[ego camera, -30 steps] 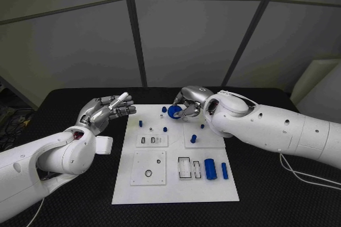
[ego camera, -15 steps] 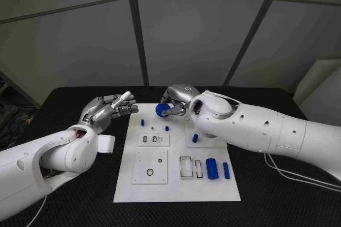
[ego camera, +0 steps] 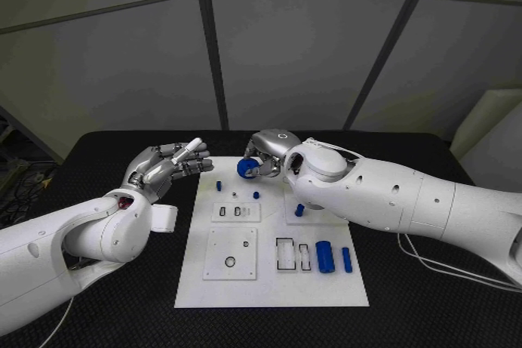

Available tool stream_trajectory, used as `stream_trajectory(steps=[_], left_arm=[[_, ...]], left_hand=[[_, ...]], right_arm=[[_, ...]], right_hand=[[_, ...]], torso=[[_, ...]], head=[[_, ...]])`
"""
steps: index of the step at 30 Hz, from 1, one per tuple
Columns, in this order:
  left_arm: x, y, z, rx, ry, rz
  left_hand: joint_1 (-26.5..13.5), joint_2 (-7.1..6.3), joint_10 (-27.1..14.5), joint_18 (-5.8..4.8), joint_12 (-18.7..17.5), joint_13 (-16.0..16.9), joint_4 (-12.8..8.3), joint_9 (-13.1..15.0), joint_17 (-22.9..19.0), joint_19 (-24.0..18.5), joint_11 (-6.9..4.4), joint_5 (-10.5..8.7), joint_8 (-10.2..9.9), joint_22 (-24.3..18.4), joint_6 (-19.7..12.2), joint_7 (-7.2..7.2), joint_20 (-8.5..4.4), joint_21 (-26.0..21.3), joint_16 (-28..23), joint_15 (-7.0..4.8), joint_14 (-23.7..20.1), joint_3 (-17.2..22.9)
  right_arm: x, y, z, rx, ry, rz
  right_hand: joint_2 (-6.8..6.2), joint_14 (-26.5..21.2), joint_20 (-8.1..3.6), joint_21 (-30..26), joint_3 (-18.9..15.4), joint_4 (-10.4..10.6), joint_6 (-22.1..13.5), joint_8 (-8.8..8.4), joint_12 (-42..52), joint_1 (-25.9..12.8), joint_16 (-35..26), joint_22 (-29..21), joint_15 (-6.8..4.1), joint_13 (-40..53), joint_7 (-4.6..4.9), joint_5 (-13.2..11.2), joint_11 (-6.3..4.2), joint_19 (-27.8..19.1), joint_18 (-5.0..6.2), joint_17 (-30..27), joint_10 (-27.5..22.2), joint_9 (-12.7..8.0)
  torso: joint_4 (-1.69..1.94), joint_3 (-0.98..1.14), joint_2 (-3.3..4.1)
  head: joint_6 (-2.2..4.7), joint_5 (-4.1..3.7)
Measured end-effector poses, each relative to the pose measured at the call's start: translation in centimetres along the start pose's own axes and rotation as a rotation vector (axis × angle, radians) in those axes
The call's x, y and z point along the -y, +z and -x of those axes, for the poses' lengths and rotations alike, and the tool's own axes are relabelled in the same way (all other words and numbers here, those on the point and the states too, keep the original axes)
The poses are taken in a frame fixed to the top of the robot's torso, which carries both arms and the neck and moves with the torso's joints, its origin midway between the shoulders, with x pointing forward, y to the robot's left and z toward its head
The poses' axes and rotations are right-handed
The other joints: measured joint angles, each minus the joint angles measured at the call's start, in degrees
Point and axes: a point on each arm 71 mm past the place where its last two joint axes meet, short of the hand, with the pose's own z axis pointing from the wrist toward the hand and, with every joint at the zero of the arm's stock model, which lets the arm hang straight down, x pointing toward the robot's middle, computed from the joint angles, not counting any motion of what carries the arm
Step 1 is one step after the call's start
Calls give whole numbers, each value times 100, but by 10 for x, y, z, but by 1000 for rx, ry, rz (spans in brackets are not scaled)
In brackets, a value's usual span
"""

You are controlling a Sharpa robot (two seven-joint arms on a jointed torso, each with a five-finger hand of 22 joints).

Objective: Assemble the parts on the task board

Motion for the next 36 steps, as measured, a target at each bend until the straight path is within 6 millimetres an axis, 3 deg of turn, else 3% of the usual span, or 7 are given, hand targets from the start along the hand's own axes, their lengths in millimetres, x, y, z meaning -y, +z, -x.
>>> stream_trajectory(steps=[17,25,27,30,36], left_arm=[[0,0,0,1,0,1],[0,0,0,1,1,2],[0,0,0,1,1,2],[0,0,0,1,1,2],[0,0,0,2,1,3]], left_hand=[[0,0,0,0,0,0,0,0,0,0,0,0,0,0,0,0,0,0,-19,0,0,0],[0,0,0,-1,0,0,0,0,0,0,0,0,0,-5,0,0,0,0,-22,0,0,0],[0,0,0,0,0,0,0,0,0,0,0,0,0,-5,0,0,0,0,-22,0,0,0],[0,0,0,0,0,0,0,0,0,0,0,0,0,-4,0,0,0,0,-22,0,0,0],[0,0,0,0,0,0,-1,1,0,0,0,0,-2,-4,0,0,0,0,-22,0,0,-1]], right_arm=[[2,3,-8,-49,-30,-12],[4,4,-9,-58,-37,-20],[5,5,-9,-61,-38,-23],[6,5,-10,-66,-41,-27],[6,5,-11,-80,-45,-32]], right_hand=[[-21,0,-21,0,0,-1,-1,11,-58,-21,0,-1,0,6,-1,-3,0,21,0,0,0,0],[-118,0,-21,0,-89,58,-3,-83,-177,-153,-33,-1,0,-11,-37,-3,19,21,0,4,-63,32],[-129,0,-21,0,-118,87,-120,-99,-223,-206,-54,-1,0,-17,-49,-21,40,21,-1,4,-84,27],[-133,0,-21,0,-174,145,-403,-85,-307,-336,-68,-2,0,-14,15,-116,82,21,-1,4,-125,-72],[-271,14,1,0,-246,366,-613,-98,-357,-461,-68,-2,14,-14,54,-266,116,-1,-1,3,-160,-117]], torso=[[-5,4,-4],[-4,5,-4],[-4,5,-4],[-5,5,-4],[-5,5,-4]], head=[[-21,26],[-29,32],[-30,36],[-34,36],[-34,32]])
